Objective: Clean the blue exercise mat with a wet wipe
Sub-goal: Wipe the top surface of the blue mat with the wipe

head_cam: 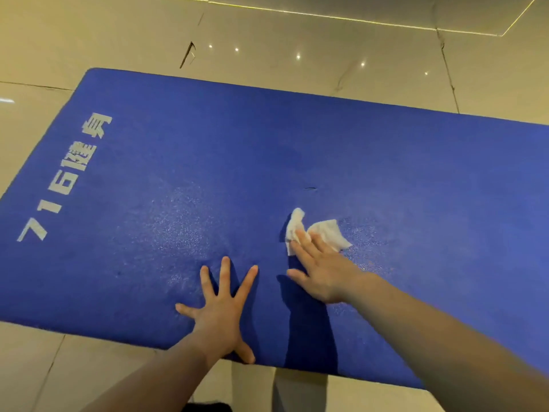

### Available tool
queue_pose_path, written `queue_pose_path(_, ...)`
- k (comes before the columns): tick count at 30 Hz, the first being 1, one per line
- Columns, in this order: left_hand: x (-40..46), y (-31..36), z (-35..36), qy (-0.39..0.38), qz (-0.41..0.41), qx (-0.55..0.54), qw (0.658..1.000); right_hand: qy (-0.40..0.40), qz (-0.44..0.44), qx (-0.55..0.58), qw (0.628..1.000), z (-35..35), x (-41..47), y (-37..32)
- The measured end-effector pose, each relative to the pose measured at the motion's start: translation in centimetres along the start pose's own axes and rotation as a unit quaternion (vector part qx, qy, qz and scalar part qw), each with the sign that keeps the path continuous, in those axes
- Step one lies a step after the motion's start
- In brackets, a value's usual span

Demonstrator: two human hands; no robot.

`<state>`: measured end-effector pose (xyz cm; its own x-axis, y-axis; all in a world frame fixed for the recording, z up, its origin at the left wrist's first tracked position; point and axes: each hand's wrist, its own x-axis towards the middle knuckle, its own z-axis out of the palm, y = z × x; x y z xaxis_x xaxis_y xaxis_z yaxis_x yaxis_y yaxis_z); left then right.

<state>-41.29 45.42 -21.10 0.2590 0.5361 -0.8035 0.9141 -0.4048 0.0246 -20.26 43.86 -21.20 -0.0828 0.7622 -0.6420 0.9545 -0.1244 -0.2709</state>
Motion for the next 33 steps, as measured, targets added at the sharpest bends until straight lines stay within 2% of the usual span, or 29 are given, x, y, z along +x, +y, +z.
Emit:
queue_pose_path(2,0.0,0.0,0.0,-0.003,-0.003,0.005,1.0,-0.016,-0.061,-0.03,0.998,0.9,0.2,-3.2)
queue_pose_path(5,0.1,-0.1,-0.1,-0.01,-0.003,0.008,1.0,-0.012,-0.078,-0.081,0.994,0.6,0.8,-3.0)
queue_pose_path(7,0.2,0.2,0.0,-0.014,-0.003,0.003,1.0,0.024,-0.029,-0.13,0.991,-0.4,0.6,0.3)
queue_pose_path(9,0.3,0.3,0.0,-0.022,-0.013,0.017,1.0,0.059,0.066,-0.136,0.987,-1.4,0.3,4.4)
queue_pose_path(12,0.8,0.4,0.0,-0.034,-0.026,0.038,0.998,-0.004,0.194,-0.077,0.978,-2.6,-0.4,8.1)
queue_pose_path(14,0.9,0.4,0.0,-0.04,-0.03,0.043,0.998,0.001,0.222,-0.003,0.975,-2.3,-0.3,7.6)
queue_pose_path(16,1.1,0.5,-0.1,-0.044,-0.037,0.045,0.997,0.032,0.188,0.039,0.981,-1.2,0.4,5.0)
queue_pose_path(19,1.2,0.5,-0.3,-0.048,-0.044,0.044,0.997,0.064,0.059,0.027,0.996,0.9,1.2,-0.4)
queue_pose_path(21,1.0,0.5,-0.3,-0.047,-0.046,0.048,0.997,0.058,-0.014,0.025,0.998,1.7,1.7,-3.1)
queue_pose_path(23,1.0,0.5,-0.1,-0.045,-0.05,0.057,0.996,0.059,-0.051,0.023,0.997,2.3,1.9,-4.1)
queue_pose_path(26,0.9,0.6,0.0,-0.038,-0.05,0.059,0.996,0.082,-0.055,-0.004,0.995,2.4,2.3,-2.4)
queue_pose_path(28,0.7,0.5,0.0,-0.039,-0.041,0.054,0.997,0.12,-0.017,-0.027,0.992,2.0,3.1,0.5)
queue_pose_path(33,0.3,0.1,-0.2,-0.029,-0.018,0.021,0.999,0.126,0.199,0.043,0.971,0.1,4.1,11.0)
